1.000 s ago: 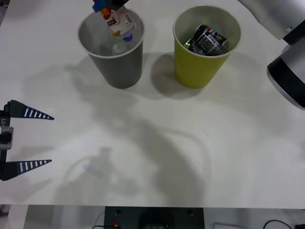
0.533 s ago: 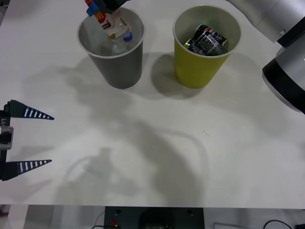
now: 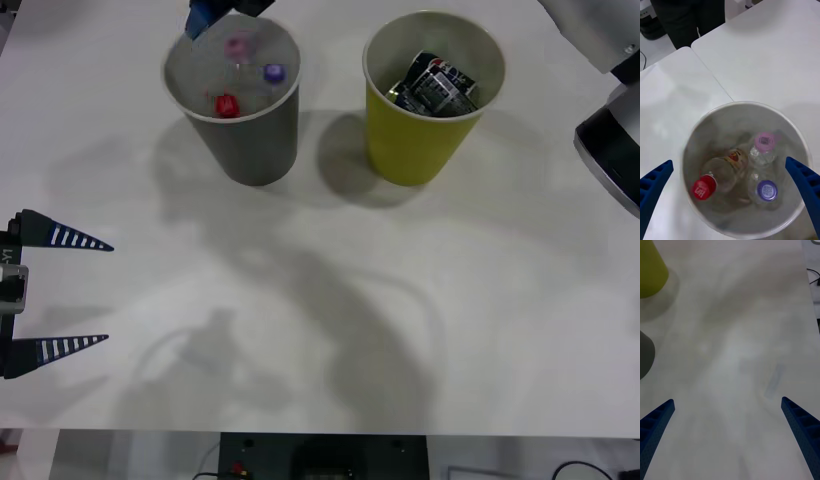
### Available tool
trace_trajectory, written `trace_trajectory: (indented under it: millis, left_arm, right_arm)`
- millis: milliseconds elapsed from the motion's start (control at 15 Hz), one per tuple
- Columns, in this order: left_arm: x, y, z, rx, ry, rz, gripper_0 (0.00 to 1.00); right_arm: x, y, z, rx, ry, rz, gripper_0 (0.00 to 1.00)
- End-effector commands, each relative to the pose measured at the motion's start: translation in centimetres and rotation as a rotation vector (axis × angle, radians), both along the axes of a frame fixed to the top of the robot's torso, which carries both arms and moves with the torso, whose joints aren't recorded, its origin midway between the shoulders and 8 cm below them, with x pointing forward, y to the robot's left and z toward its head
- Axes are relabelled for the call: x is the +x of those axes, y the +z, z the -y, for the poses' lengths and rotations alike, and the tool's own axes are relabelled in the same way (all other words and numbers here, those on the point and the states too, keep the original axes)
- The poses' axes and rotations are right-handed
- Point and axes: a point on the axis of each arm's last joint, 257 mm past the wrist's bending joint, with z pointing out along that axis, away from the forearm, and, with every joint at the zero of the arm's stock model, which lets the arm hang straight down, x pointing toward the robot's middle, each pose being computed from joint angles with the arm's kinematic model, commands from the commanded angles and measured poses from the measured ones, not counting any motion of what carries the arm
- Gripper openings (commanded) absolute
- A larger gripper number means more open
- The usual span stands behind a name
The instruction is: Put the can into the green bin and the plastic bottle into the gray bin
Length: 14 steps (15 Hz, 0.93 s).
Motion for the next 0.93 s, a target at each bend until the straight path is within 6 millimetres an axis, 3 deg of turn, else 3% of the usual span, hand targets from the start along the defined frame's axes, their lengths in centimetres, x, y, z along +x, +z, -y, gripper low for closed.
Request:
trace_trajectory:
  millis: [67, 533, 933]
  left_arm:
    - [0.0, 0.0, 0.0, 0.0, 0.0, 0.0, 0.98]
    - [0.0, 0.0, 0.0, 0.0, 0.0, 0.0, 0.98]
    - [0.0, 0.0, 0.0, 0.0, 0.0, 0.0, 0.98]
  right_arm:
    - [-0.9, 0.7, 2.5, 0.0, 0.015, -0.02, 1.0]
    - [-3.8, 1.2, 9.6, -0.025, 0.059, -0.022, 1.0]
    - [-6.9, -0.4, 15.6, -0.024, 0.108, 0.025, 1.0]
